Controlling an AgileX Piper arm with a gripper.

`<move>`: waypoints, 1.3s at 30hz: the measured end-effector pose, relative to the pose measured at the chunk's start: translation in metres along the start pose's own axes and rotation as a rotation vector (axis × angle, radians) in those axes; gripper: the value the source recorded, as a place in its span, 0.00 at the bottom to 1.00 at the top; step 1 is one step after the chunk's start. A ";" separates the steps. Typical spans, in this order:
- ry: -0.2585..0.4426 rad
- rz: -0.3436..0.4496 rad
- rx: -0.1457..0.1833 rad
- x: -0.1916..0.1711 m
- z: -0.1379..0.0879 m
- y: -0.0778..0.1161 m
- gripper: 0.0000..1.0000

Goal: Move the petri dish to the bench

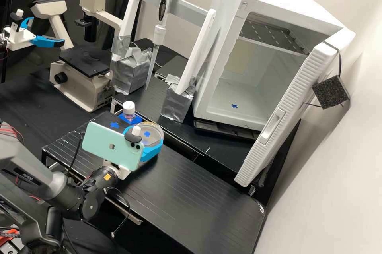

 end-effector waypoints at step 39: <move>-0.057 0.005 -0.024 -0.014 0.010 0.006 1.00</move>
